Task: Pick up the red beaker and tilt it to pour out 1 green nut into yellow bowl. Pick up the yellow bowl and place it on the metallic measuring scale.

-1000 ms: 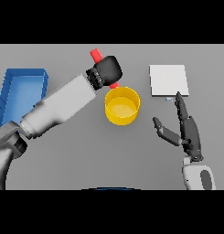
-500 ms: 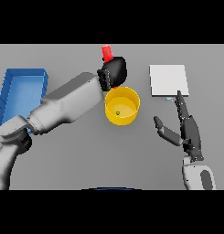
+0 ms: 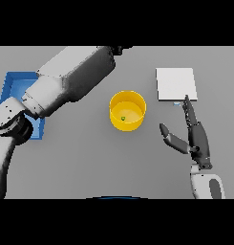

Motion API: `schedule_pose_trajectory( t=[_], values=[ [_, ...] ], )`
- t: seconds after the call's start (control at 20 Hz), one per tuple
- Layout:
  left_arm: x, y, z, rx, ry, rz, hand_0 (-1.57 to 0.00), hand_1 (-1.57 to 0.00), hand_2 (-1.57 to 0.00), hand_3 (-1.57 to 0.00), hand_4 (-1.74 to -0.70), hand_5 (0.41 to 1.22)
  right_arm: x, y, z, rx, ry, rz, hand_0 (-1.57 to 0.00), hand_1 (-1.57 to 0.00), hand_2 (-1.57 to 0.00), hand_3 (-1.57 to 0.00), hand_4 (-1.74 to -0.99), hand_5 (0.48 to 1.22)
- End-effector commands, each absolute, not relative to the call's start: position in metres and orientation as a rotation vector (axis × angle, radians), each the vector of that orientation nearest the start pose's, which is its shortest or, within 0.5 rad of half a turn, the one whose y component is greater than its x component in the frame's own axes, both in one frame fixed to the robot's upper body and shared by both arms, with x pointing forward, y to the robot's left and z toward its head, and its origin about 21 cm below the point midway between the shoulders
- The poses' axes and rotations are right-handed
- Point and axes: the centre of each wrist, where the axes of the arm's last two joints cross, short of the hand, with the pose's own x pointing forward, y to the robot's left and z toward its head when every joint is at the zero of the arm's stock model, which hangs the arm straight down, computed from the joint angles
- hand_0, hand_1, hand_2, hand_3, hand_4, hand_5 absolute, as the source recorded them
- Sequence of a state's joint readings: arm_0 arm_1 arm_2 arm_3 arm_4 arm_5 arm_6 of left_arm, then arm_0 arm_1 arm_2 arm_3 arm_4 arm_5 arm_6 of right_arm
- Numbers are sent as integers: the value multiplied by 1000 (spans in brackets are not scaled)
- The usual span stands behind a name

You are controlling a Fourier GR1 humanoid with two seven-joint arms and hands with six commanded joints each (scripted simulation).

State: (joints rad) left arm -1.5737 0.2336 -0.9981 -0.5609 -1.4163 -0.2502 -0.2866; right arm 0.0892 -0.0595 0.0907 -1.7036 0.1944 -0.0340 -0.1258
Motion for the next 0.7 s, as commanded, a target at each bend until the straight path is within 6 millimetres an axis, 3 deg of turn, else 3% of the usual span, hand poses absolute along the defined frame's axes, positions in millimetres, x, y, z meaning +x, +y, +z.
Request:
schedule_pose_trajectory(
  t=[0.0, 0.2, 0.35, 0.5, 0.65],
  values=[
    [442, 21, 260, -1566, 807, 2380, -1571, -1571, -1571, -1571, -1720, 1221, 228, -228, 13, -158, -1740, 223, 1, 1, 1, 1, -1131, 553],
    [461, 63, 329, -1883, 1124, 2458, -1571, -1571, -1571, -1571, -1728, 1221, 232, -225, 13, -131, -1749, 229, 1, 1, 1, 1, -1104, 563],
    [475, 129, 359, -2096, 1728, 2579, -1571, -1571, -1571, -1509, -1735, 1221, 234, -229, 13, -121, -1746, 241, 1, 1, 1, 1, -1105, 578],
    [483, 202, 357, -2113, 2377, 2539, -1571, -1571, -1571, -1530, -1738, 1221, 235, -225, 12, -116, -1760, 259, 1, 1, 1, 1, -1121, 588],
    [486, 263, 323, -2201, 2868, 2345, -1571, -1571, -1571, -1550, -1739, 1221, 238, -225, 14, -132, -1748, 287, 1, 1, 1, 1, -1127, 606]
  ],
)
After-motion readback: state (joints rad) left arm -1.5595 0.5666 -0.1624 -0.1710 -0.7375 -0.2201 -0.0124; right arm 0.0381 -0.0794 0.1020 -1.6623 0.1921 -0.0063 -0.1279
